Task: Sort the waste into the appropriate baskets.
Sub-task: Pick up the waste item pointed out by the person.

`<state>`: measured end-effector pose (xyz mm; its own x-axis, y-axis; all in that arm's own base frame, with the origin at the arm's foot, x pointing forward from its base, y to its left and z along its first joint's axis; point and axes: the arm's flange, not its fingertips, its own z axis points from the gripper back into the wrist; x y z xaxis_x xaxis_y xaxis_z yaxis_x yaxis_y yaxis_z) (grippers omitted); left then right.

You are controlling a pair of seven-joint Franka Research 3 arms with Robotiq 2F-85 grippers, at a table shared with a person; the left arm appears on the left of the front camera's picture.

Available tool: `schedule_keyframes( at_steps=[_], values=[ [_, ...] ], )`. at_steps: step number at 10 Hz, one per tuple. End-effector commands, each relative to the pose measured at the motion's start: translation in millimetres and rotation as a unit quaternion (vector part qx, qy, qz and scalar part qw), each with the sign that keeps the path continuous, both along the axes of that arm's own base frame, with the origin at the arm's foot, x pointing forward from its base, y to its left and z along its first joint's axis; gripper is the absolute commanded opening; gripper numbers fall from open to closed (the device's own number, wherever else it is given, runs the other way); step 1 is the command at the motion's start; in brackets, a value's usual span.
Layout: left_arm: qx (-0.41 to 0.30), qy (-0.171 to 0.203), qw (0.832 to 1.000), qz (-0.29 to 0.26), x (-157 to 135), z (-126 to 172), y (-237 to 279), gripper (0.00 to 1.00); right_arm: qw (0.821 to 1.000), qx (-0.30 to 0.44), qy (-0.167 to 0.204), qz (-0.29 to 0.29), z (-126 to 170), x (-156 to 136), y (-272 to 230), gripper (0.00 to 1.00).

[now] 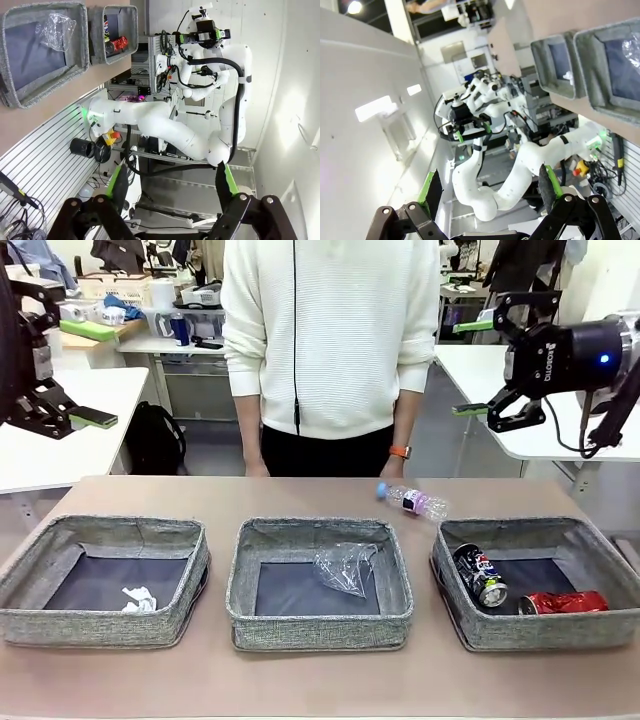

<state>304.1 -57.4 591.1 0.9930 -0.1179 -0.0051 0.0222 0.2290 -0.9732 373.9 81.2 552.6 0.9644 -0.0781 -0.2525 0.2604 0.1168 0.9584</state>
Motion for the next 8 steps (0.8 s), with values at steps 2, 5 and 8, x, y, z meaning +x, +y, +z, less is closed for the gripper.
schedule_keyframes(
  at_steps=[2,5,8],
  values=[
    [-0.011,0.007,1.000,0.000,-1.0,3.9,-1.4,0.90,1.000,-0.005,-0.002,-0.004,0.3,1.3,1.9,1.00],
    [-0.011,0.007,1.000,0.000,-1.0,3.9,-1.4,0.90,1.000,-0.005,-0.002,-0.004,0.3,1.3,1.9,1.00],
    [-0.011,0.007,1.000,0.000,-1.0,3.9,-1.4,0.90,1.000,-0.005,-0.002,-0.004,0.3,1.3,1.9,1.00]
  ],
)
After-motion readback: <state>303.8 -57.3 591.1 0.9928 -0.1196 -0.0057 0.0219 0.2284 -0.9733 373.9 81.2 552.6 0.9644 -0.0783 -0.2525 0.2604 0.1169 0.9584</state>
